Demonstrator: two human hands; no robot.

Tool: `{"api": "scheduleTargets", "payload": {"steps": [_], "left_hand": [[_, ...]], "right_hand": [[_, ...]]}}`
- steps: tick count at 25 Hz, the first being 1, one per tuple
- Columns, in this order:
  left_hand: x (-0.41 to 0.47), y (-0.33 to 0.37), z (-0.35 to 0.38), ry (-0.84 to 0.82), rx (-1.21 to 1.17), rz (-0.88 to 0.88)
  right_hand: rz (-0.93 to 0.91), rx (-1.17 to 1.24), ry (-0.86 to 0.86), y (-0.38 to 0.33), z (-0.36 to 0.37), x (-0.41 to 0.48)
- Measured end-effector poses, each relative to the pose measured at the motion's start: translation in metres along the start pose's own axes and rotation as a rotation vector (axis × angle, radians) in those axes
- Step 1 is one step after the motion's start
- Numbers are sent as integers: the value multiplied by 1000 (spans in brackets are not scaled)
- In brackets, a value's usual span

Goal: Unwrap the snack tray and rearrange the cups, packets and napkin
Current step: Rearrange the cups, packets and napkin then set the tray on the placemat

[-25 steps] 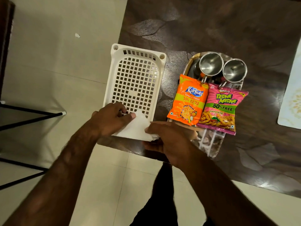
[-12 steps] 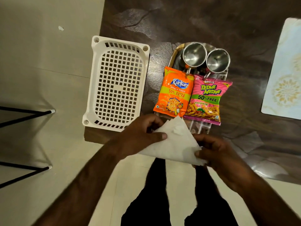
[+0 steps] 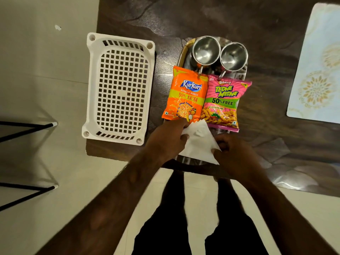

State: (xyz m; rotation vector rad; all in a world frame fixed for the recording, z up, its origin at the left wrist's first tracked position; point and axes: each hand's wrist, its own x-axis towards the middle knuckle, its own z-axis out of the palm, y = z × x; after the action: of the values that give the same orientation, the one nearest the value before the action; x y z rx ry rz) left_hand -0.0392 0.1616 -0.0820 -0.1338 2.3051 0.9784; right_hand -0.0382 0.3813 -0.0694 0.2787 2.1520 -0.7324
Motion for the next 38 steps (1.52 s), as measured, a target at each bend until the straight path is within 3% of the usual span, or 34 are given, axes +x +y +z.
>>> {"api": "scheduleTargets", "payload": {"steps": [8,12,15,19,24,27,30,34,38], "left_hand": [[-3,-3,3,14,26,-2],[-9,5,-15,-36,-278,1],[-18,18,-38,-17,-374,147],[-20,18,-38,170,-73,418],[-21,-9,-9,250,380,606],[-26,-17,10,217,516,599],[-29,-23,21,154,561,539],[-43,-24,24,140,452,388],[-59,-23,19,288,250,139]], "right_hand": [[2,-55,-37,-2,4,6],[-36,126,-72,-6,-1,-1],[-118,248,-52,-9,-10,-12],[-396,-4,272,-8,-12,-11],[-489,-278,352,-3,15,0],[-540,-452,358,5,31,3],[-544,-473,292,12,39,3],[-488,-352,231,17,37,-2],[-397,-220,321,16,30,-15]]}}
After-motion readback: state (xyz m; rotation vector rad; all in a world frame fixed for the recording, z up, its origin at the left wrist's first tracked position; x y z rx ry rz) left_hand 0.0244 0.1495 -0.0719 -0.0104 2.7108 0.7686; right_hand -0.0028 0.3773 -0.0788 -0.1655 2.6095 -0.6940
